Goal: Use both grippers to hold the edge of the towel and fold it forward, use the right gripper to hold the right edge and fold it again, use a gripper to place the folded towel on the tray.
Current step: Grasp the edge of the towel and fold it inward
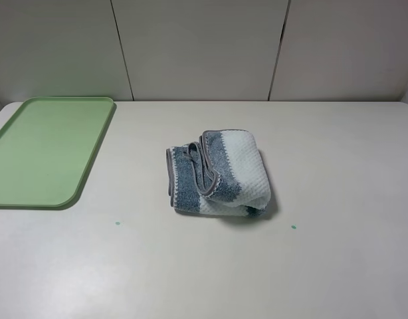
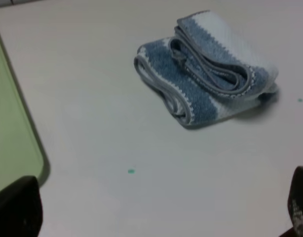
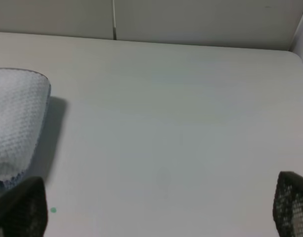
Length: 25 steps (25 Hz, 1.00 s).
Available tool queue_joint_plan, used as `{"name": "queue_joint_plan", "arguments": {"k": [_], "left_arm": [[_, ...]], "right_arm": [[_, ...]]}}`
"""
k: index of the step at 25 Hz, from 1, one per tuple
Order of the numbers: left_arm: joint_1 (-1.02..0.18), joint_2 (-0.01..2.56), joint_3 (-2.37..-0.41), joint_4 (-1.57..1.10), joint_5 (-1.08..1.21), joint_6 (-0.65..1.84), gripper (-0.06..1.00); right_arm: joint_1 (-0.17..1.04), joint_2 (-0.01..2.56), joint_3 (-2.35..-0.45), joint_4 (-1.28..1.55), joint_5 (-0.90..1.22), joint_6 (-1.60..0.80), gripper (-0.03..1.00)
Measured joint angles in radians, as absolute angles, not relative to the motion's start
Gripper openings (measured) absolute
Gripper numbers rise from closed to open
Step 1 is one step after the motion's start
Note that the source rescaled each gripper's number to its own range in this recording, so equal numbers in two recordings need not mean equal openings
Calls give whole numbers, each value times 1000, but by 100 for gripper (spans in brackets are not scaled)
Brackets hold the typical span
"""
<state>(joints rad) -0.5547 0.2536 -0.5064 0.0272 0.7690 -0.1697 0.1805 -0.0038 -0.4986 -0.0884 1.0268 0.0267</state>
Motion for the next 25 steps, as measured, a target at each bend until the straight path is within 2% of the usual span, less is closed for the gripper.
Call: {"name": "queue_joint_plan", "arguments": {"k": [17, 25], "left_arm": [[-555, 947, -592, -258, 267, -176, 99], [-555, 1208, -681, -356, 206, -176, 98]], "right_arm": [[180, -4, -499, -88, 1027, 27, 100], [180, -4, -499, -88, 1027, 27, 100]]}}
